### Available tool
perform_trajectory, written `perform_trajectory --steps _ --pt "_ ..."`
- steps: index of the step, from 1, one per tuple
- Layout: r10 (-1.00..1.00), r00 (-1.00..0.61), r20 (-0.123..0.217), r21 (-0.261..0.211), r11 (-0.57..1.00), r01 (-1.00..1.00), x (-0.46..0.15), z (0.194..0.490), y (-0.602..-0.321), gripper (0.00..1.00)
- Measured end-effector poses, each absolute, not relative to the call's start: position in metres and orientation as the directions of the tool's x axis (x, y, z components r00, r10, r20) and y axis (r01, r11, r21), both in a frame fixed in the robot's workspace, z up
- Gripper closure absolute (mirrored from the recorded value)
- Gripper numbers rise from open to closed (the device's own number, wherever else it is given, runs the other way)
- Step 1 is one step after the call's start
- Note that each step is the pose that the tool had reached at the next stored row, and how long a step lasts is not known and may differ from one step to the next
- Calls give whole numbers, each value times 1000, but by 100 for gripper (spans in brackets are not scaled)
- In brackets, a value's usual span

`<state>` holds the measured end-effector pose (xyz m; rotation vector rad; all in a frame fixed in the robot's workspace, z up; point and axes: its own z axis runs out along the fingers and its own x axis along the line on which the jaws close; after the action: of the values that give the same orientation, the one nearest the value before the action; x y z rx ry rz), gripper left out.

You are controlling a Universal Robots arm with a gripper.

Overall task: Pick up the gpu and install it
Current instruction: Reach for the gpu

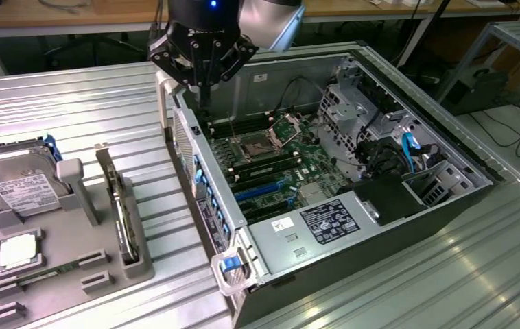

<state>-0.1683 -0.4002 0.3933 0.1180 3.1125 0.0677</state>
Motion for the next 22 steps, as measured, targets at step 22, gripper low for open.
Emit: perform_trajectory --steps 22 --pt "76 -997 -24 44 996 75 -177 393 -401 89"
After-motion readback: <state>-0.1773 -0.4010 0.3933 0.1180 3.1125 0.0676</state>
